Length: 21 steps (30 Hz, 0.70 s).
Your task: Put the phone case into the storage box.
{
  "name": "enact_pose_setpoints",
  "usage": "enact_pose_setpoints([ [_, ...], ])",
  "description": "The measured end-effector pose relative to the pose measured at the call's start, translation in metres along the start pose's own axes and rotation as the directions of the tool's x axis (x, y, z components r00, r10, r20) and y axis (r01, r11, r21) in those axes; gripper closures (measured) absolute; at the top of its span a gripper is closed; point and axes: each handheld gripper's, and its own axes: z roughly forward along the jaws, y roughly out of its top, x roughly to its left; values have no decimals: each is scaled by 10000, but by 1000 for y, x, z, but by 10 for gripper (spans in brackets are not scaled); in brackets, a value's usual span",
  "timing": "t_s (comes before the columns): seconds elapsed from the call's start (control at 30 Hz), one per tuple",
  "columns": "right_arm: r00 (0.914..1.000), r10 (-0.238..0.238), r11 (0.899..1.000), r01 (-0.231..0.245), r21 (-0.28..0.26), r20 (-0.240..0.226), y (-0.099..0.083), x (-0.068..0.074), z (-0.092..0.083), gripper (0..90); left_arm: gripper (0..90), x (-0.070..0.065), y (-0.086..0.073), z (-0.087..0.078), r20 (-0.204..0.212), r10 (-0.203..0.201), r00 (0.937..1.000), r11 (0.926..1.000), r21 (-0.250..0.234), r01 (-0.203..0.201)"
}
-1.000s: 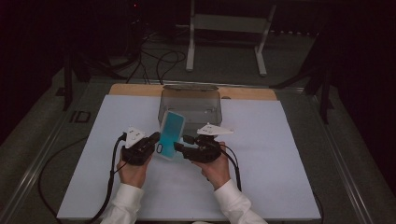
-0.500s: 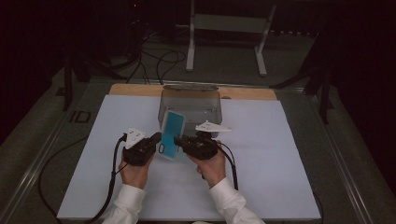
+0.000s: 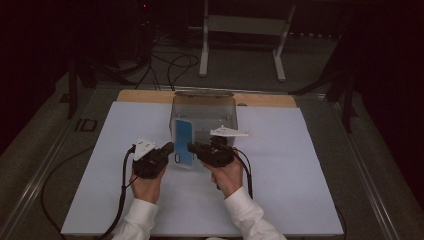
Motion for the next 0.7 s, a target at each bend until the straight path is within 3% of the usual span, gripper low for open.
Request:
enact_pose_setpoints([
  [0.17,9997,-200,9992,194,360,166,4,4,-1,821,632,-1,2,1,99,380,9992,9993,-4,-380],
  [0.2,9995,-255,9988,247,430,167,5,4,-2,821,632,-2,5,0,46,498,9987,9988,1,-498],
  [0.23,9997,-179,9990,173,405,162,7,4,-2,822,550,-1,6,0,22,539,9985,9985,61,-540],
  [0.33,10000,25,9986,-26,536,23,10,1,-3,822,312,-1,9,-2,-646,752,9951,9972,-6,-754],
  [0.43,9999,83,9979,-90,639,104,14,-1,-6,822,171,1,12,-3,-776,890,9930,9960,-5,-893],
  [0.6,9995,88,9968,-112,789,301,22,-4,-10,821,74,4,17,-11,-720,1333,9885,9908,-123,-1345],
  [0.7,9989,91,9954,-134,947,453,27,-7,-11,821,17,7,20,-15,-706,1392,9877,9899,-165,-1407],
])
